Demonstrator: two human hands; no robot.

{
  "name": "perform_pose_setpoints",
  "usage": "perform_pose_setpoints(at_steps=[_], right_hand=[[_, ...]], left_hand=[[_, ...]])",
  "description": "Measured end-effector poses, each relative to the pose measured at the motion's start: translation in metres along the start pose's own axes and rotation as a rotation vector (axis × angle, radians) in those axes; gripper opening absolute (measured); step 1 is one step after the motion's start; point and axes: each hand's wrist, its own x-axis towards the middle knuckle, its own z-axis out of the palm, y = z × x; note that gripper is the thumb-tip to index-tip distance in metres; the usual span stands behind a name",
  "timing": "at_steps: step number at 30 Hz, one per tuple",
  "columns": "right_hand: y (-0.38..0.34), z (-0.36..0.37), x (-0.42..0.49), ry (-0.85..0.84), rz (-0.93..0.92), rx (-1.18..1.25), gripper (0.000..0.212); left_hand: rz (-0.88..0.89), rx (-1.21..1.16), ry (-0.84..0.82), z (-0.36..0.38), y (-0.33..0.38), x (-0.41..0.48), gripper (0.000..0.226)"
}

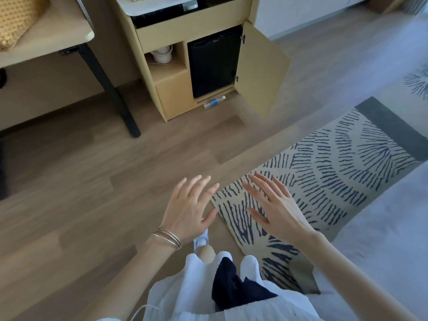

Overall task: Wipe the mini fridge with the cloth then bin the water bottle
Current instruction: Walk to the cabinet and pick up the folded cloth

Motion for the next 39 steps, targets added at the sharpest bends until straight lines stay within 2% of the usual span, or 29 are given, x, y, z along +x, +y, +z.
perform_pose_setpoints(at_steps=[10, 15, 20, 26, 39], right_hand=[[0.062, -0.001, 0.129, -0.051, 0.022, -0.03, 0.052], [0.086, -0.019, 0.208, 0.002, 0.02, -0.032, 0.052], [0.103, -0.029, 0.268, 0.078, 0.045, -0.017, 0.06], [0.134, -0.025, 0.318, 0.061, 0.027, -0.016, 0.052], [0.264, -0.065, 0.484, 0.021, -0.094, -0.015, 0.052]], left_hand=[[0.013, -0.021, -0.032, 0.005, -0.079, 0.123, 0.053], [0.044, -0.019, -0.006, -0.014, -0.131, 0.197, 0.053], [0.042, 0.001, -0.031, -0.022, -0.167, 0.256, 0.054], [0.035, -0.01, -0.044, -0.008, -0.192, 0.306, 0.053], [-0.136, -0.012, -0.012, -0.009, -0.231, 0.467, 0.054]])
